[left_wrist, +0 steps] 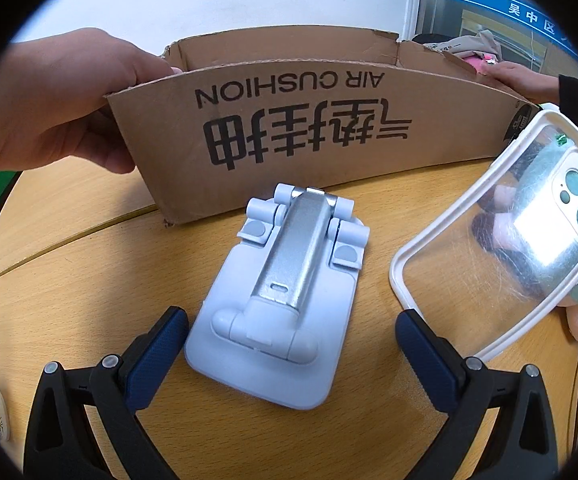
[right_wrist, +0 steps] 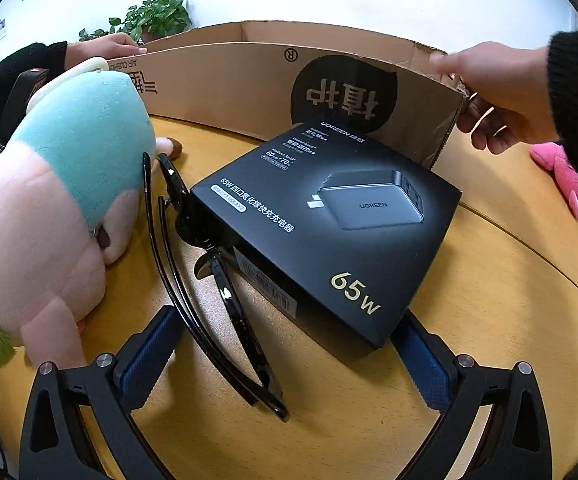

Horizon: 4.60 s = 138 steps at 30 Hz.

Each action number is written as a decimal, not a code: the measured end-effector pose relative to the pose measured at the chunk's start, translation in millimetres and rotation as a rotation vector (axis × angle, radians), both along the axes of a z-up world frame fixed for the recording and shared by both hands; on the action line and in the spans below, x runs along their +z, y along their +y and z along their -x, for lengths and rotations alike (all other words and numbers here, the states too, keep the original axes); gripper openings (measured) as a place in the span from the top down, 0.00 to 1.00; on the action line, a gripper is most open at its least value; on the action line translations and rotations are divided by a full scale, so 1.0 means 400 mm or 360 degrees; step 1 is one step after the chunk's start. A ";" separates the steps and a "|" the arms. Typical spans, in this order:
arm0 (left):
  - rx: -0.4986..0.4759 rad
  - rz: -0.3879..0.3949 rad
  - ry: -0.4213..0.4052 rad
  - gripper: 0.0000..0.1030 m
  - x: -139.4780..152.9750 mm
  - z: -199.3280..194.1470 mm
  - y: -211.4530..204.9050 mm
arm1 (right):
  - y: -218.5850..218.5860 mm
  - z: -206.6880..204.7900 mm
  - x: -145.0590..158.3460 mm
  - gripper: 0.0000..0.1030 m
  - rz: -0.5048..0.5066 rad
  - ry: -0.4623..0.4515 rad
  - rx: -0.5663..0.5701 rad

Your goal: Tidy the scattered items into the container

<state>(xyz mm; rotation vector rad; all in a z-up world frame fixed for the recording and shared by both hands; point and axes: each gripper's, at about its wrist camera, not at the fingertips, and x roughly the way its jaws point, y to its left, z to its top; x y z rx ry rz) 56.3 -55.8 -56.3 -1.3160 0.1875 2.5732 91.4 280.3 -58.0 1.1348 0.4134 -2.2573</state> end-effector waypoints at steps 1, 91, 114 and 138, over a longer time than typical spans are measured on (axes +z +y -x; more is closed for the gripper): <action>0.0000 0.0000 0.0000 0.00 0.000 0.001 0.001 | 0.001 0.002 0.000 0.00 0.0000 0.0000 0.0000; -0.0126 -0.0908 -0.0191 0.23 0.118 -0.092 0.354 | -0.197 -0.210 0.157 0.12 0.0264 -0.0039 -0.0206; -0.0350 -0.0789 0.0101 0.55 0.325 -0.170 0.439 | -0.185 -0.294 0.295 0.30 0.0337 0.0223 -0.0224; -0.0360 -0.0676 0.0645 0.55 0.696 -0.014 0.265 | -0.395 -0.099 0.694 0.30 0.0454 0.0739 -0.0002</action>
